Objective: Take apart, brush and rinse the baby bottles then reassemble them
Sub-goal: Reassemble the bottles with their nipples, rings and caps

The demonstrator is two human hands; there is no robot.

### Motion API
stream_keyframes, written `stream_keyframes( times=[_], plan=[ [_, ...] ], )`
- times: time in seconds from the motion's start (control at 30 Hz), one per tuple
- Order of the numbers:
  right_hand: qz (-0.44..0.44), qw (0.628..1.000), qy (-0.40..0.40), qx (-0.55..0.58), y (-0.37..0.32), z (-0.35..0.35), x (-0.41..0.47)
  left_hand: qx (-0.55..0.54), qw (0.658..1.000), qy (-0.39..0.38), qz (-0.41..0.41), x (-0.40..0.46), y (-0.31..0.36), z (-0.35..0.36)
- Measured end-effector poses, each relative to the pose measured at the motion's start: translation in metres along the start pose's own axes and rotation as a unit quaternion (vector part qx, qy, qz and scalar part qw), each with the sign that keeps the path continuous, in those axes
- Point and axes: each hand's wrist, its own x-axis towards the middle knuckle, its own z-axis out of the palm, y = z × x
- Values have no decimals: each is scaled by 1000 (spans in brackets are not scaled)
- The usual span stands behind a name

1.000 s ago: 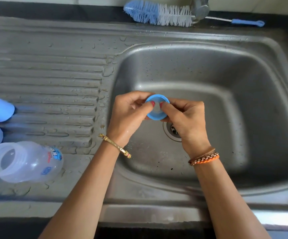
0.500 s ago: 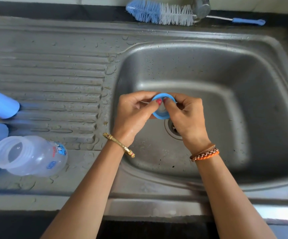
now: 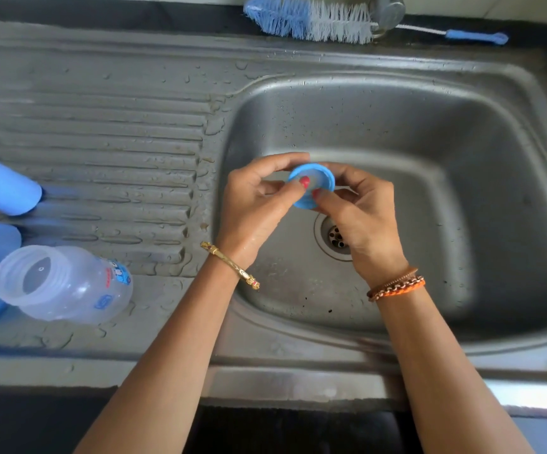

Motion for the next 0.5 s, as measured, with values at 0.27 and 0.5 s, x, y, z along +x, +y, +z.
stream_keyframes(
  times=[0.27, 0.5],
  plan=[
    [4, 999, 33, -1, 1, 6, 0, 22, 999, 42, 19, 0, -1, 3],
    [-5, 999, -41, -22, -1, 2, -4, 45, 997, 52, 23, -1, -2, 0]
  ],
)
